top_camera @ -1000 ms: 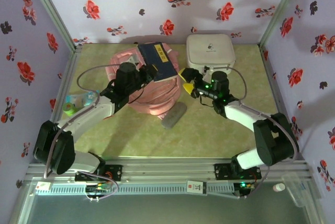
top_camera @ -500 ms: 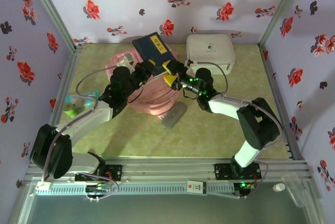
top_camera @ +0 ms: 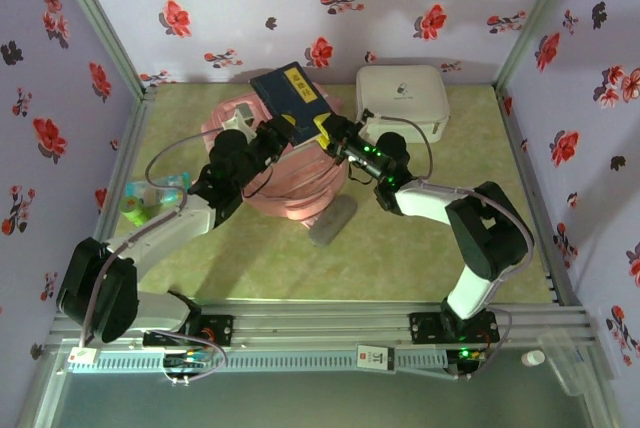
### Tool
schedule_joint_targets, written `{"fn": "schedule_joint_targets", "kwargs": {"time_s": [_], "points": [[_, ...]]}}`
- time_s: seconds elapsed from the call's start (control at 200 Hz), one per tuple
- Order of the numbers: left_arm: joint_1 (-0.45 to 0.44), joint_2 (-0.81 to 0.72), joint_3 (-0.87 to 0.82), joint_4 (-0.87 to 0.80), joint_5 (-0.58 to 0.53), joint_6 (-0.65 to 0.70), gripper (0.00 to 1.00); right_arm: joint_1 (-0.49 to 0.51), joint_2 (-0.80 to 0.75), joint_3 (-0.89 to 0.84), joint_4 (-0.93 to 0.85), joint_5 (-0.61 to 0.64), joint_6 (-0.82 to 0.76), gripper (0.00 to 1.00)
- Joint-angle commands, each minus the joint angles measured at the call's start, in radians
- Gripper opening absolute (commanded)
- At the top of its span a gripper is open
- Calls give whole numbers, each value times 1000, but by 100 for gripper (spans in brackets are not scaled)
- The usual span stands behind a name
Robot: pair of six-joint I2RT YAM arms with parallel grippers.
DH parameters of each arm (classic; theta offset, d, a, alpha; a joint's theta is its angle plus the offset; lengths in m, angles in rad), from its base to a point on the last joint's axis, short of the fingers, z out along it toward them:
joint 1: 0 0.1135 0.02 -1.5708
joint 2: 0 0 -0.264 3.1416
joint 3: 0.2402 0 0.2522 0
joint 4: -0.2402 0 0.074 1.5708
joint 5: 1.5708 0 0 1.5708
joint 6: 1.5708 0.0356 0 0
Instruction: Pack the student bag
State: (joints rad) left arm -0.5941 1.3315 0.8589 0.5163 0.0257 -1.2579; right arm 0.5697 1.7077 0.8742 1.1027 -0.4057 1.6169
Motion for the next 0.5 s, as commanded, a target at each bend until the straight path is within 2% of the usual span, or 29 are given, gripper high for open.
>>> {"fn": "schedule_joint_targets", "kwargs": {"time_s": [0.0,0.085,0.285,0.395,0.495], "points": [[11,-51,-8,10,-13,31,21,4,-40,-16,4,29,-64,19],[16,-67,-8,-55,-15,93,36,1,-75,-21,-84,32,-134,11],[28,-97,33,-398,-62,320,83,-41,-196,-72,-293,70,-308,7],[28,-77,100,-607,-82,496,92,-91,-268,-107,-395,82,-390,6],[28,-41,137,-708,-91,657,99,-139,-336,-133,-504,90,-465,5]]}}
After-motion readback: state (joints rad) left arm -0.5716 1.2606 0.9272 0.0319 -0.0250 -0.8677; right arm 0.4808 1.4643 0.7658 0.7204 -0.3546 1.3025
